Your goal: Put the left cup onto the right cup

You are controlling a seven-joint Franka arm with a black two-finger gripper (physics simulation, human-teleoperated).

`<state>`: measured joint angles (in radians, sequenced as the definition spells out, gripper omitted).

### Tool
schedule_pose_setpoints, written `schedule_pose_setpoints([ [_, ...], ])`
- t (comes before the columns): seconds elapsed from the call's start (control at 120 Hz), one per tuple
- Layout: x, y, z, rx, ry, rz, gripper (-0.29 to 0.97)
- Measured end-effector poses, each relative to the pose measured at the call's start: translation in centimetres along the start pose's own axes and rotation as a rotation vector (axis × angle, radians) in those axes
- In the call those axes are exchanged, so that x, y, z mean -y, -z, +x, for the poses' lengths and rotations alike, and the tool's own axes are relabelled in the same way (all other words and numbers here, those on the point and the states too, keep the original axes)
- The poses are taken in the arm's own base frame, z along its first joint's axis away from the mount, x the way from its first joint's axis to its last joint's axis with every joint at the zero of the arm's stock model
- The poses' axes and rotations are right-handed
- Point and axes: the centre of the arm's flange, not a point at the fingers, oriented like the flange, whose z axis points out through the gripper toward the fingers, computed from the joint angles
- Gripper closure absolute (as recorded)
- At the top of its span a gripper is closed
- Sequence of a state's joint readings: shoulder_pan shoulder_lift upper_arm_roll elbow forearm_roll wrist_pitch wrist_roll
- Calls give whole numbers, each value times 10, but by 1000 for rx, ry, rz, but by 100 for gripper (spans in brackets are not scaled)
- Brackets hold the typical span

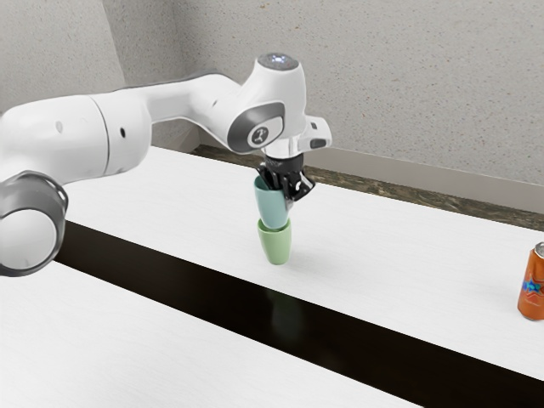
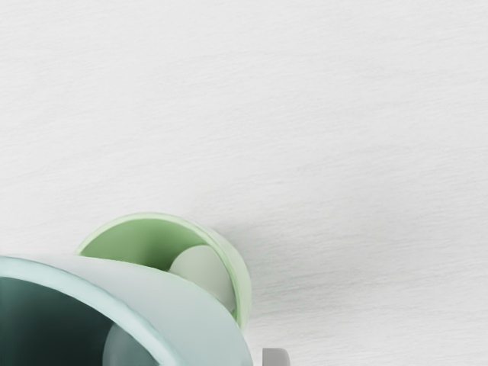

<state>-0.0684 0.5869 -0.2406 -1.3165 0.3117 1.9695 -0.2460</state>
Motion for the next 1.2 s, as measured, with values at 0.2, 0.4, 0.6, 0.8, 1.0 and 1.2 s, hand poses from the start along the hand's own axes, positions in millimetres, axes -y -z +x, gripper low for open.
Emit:
schedule_pose_setpoints([
  [0.2,1,-7,4,1,7,1,78],
  [0.4,1,-10,6,-1,7,11,78],
  [0.6,4,-19,9,1,7,24,78],
  [0.8,4,-22,10,-2,6,31,78],
  [1.0,3,-28,10,3,5,32,78],
  [1.2,4,-33,10,10,6,27,53],
])
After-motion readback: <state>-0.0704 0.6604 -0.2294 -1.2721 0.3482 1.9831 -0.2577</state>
